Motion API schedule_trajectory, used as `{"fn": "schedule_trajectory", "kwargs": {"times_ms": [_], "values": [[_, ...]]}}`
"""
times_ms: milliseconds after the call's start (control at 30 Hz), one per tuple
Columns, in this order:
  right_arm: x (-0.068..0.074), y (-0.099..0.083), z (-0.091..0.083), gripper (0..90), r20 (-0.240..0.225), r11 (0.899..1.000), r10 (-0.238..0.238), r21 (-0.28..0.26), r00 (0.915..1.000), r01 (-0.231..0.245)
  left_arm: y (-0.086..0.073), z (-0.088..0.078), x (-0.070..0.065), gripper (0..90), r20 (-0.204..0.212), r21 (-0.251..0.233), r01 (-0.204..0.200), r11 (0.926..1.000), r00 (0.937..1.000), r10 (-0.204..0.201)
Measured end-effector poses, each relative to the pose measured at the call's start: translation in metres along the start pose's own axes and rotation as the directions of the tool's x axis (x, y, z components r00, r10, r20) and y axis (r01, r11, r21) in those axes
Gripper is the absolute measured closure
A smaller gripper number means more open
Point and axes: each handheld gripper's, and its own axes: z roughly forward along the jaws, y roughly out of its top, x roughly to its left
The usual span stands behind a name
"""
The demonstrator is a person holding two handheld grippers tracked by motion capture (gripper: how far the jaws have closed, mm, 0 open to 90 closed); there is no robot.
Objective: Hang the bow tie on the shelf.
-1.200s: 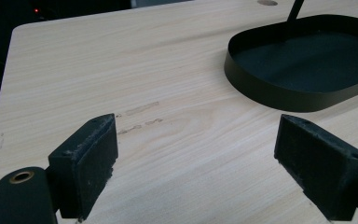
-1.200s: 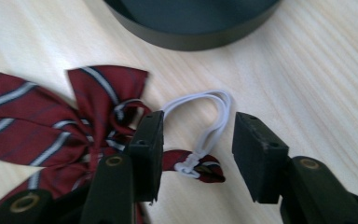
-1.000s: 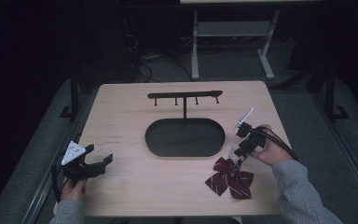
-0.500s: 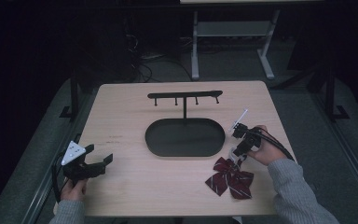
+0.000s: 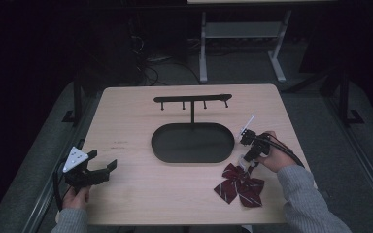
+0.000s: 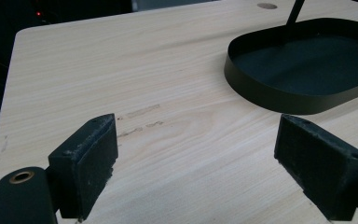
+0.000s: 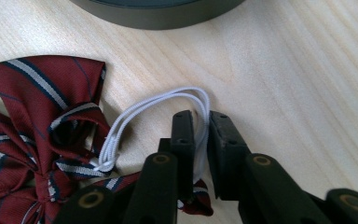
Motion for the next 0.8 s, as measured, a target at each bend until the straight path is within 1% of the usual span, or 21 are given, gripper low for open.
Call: {"fn": "schedule_trajectory", "kwargs": {"times_ms": [33,67,100,133,233,267,367,400,433,567,800], "values": [[0.000,0.000,0.000,82.6,0.000,1.000,-0.001,0.001,1.0000,0.001,0.000,0.000,0.000,12.9,-0.001,0.000,0.002,1.0000,1.0000,-0.002],[0.000,0.000,0.000,84.2,0.011,1.000,-0.006,0.003,0.9999,0.006,0.000,0.000,0.000,12.8,-0.001,-0.001,0.002,1.0000,1.0000,-0.002],[0.000,0.000,0.000,84.2,0.011,1.000,-0.006,0.003,0.9999,0.006,0.000,0.000,0.000,12.9,-0.001,-0.001,0.002,1.0000,1.0000,-0.002],[0.001,0.000,0.000,86.4,0.018,1.000,-0.010,0.003,0.9998,0.010,0.000,0.000,0.000,12.8,0.000,-0.001,0.003,1.0000,1.0000,-0.003],[0.003,0.000,-0.001,87.2,0.023,1.000,-0.016,0.003,0.9996,0.016,0.000,0.000,0.000,12.8,-0.002,-0.001,0.004,1.0000,1.0000,-0.004],[0.004,-0.001,-0.003,87.5,0.014,1.000,-0.020,0.001,0.9997,0.020,0.000,0.000,0.000,12.9,-0.002,0.000,0.004,1.0000,1.0000,-0.004],[0.004,-0.002,-0.005,87.6,0.019,1.000,-0.028,-0.010,0.9994,0.028,0.000,0.000,-0.001,12.9,0.000,0.000,0.000,1.0000,1.0000,0.000],[0.005,-0.002,-0.007,87.7,0.009,1.000,-0.027,-0.013,0.9996,0.027,0.000,0.000,-0.001,12.8,0.001,-0.001,-0.001,1.0000,1.0000,0.001],[0.006,-0.003,-0.009,87.7,0.015,0.999,-0.034,-0.018,0.9993,0.034,0.000,0.000,-0.001,12.8,0.002,0.001,-0.001,1.0000,1.0000,0.001],[0.010,-0.005,-0.016,87.7,-0.002,0.998,-0.049,-0.034,0.9988,0.048,0.000,0.001,-0.002,12.8,0.002,0.002,0.003,1.0000,1.0000,-0.003],[0.014,-0.008,-0.024,87.7,-0.016,0.997,-0.064,-0.054,0.9978,0.063,0.000,0.000,-0.002,12.9,0.002,0.001,0.000,1.0000,1.0000,0.000]]}}
